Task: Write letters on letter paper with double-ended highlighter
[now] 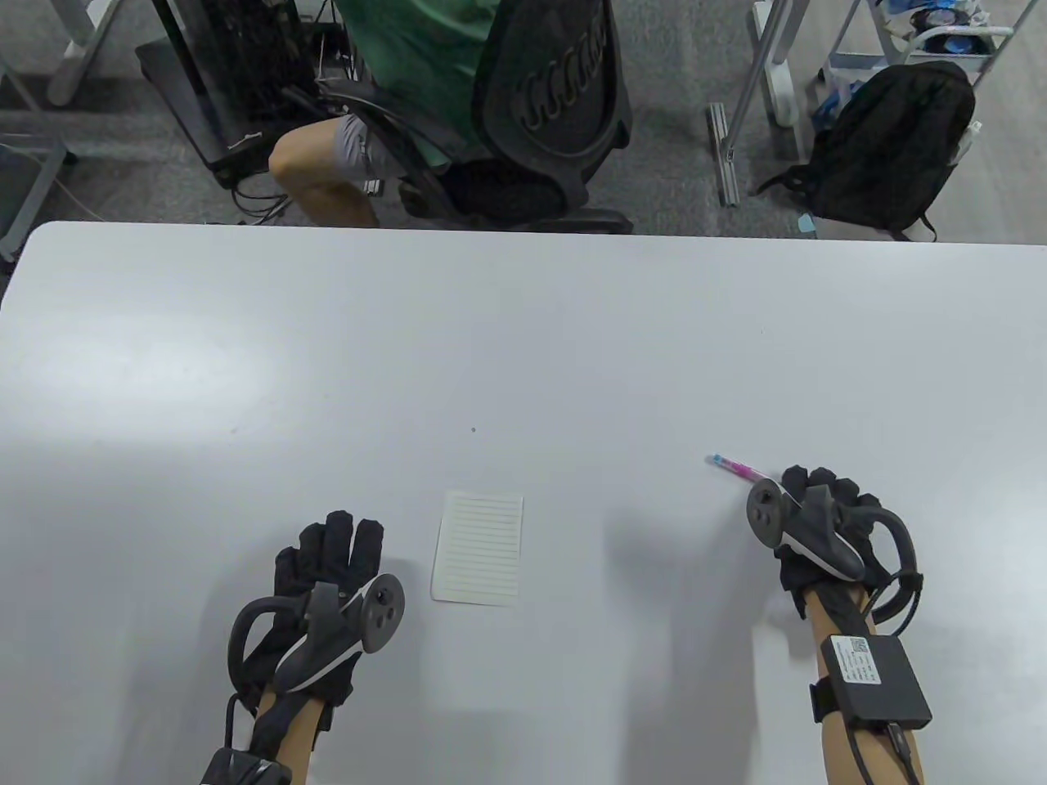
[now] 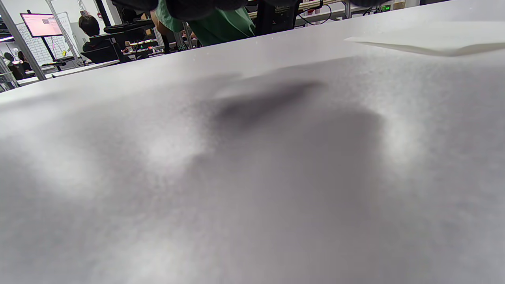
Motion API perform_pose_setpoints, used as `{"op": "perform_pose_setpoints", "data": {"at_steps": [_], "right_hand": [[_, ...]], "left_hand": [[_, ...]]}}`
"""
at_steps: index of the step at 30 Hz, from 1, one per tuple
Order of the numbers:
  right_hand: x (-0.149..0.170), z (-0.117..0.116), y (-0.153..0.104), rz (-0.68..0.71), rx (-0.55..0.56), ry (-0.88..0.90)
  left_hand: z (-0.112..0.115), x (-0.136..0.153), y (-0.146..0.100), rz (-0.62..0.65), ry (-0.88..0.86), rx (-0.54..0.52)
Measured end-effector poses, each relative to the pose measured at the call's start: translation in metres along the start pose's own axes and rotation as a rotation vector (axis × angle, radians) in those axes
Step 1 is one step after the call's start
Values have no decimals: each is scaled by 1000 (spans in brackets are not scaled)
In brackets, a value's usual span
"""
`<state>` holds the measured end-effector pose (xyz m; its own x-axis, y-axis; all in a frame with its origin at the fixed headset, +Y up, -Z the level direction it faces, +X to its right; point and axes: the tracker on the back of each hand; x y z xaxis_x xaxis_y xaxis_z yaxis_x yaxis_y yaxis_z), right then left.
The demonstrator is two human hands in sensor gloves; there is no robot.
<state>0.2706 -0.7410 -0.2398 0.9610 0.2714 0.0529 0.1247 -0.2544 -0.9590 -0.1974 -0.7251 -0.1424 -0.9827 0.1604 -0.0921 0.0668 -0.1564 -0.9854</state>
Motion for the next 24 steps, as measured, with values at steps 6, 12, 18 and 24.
{"op": "perform_pose_setpoints", "data": {"at_steps": [6,12,18,24], "right_hand": [[-4,4,-1,21,90,-55],[-4,3,0,33,102,-58],[0,11,-9,39,128,-26],[-17,33,-42,131,227,-53]], "left_hand": [[0,-1,0,2,1,10],[1,-2,1,4,-1,8],[0,-3,0,12,-7,8],[-4,-8,-2,38,-49,0]]}}
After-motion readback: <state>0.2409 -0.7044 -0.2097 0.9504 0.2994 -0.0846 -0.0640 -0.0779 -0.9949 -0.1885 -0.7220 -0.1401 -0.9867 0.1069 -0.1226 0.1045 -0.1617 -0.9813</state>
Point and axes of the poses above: the tracker on the back of each hand, its own x axis roughly to the little-finger side, its own y axis roughly from the wrist to the fingertips, z = x × y, and after that the axes turned 4 degrees about -x, right-handed
